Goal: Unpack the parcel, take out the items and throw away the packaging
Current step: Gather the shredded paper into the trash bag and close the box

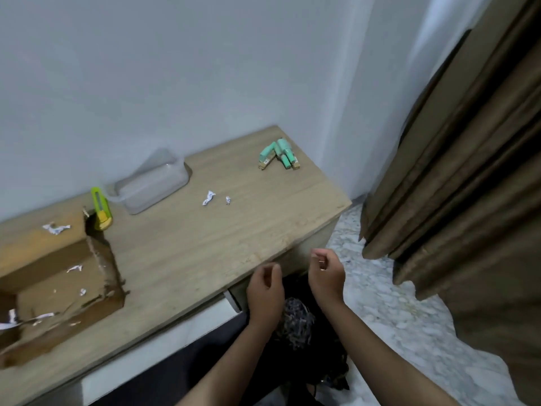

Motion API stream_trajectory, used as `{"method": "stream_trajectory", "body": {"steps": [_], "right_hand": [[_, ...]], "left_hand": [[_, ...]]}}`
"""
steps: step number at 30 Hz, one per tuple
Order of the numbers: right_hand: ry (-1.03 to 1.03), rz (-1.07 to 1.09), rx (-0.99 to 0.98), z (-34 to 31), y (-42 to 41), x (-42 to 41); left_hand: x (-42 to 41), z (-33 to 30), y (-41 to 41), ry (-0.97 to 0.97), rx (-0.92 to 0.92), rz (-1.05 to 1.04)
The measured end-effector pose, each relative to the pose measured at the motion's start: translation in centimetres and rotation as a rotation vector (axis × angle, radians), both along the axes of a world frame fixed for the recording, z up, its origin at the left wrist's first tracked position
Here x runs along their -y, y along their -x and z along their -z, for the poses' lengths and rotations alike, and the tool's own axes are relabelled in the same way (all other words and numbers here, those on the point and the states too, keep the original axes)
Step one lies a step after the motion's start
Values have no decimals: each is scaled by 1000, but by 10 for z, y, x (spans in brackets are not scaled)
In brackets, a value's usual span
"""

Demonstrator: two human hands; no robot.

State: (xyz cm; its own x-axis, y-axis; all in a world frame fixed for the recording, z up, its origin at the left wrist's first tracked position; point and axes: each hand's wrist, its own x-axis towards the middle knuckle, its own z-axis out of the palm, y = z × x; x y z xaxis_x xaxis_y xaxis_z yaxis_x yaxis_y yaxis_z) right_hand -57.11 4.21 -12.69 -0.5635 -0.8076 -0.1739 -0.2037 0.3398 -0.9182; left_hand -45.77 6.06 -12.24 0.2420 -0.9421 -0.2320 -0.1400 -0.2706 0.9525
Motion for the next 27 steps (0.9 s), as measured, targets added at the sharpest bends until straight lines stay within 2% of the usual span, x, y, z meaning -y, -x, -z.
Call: {"method": "stream_trajectory", "body": {"steps": [3, 6, 8, 9, 11, 12, 14, 22, 24, 27], "right_hand": [[185, -140, -87, -26, -20, 32], [274, -306, -88, -44, -42, 71], [320, -467, -163, -48, -58, 96], [322, -562, -207, -48, -66, 108], [273, -755, -316, -40, -82, 128], [235, -839, -374, -35, -90, 136], [167, -959, -457, -26, -105, 150], [187, -1099, -648, -16, -155, 196], [244, -1124, -677, -13, -157, 197], [374, -1044, -641, -5, -151, 189]], "left_hand": [[9, -20, -25, 205, 133, -98], [29, -37, -58, 241, 154, -249], [46, -41, -84, 261, 316, -299], [54, -39, -98, 212, 469, -280], [66, -30, -122, -30, 770, -200], [68, -25, -130, -159, 870, -148], [70, -16, -139, -271, 976, -72], [81, -9, -140, -332, 1017, -59], [80, -9, -140, -331, 1017, -64], [81, -12, -140, -335, 998, -72]]}}
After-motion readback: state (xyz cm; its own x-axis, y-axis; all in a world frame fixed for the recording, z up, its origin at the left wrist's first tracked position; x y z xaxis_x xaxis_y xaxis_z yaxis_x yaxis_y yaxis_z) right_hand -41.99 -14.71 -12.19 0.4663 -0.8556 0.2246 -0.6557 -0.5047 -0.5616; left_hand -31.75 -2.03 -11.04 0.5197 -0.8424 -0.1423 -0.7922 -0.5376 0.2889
